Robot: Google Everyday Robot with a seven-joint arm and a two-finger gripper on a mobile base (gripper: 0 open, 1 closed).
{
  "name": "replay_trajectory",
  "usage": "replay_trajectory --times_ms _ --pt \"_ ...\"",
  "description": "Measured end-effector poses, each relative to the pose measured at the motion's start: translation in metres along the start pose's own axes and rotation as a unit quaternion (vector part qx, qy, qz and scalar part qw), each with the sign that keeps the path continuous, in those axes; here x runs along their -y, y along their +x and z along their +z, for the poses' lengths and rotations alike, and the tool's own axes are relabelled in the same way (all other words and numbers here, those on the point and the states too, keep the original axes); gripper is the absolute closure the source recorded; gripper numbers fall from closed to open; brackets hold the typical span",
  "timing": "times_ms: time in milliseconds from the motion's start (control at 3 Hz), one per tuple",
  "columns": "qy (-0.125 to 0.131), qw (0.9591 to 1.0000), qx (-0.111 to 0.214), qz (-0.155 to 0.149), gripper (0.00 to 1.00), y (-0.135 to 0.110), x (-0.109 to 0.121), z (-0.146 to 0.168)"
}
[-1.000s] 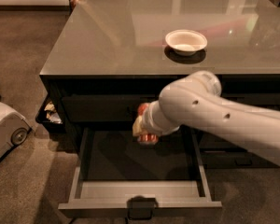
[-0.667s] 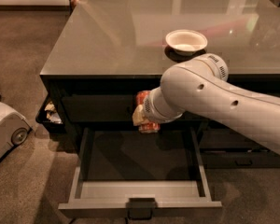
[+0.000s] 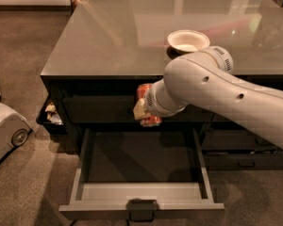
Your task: Pick coke can from middle drawer and place on counter
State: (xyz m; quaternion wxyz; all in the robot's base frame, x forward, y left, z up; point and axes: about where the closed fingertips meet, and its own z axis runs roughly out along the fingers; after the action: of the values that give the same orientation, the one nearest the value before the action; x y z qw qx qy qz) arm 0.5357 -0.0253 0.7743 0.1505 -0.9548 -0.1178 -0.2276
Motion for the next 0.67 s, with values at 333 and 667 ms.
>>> replay_trajectory --times_ms 333,667 --pt "-0.003 0.9981 -0.043 -0.044 1.0 0.047 0.002 -0.025" --pt "0.001 0.9937 -0.078 -0.081 1.0 0.099 0.004 -0.046"
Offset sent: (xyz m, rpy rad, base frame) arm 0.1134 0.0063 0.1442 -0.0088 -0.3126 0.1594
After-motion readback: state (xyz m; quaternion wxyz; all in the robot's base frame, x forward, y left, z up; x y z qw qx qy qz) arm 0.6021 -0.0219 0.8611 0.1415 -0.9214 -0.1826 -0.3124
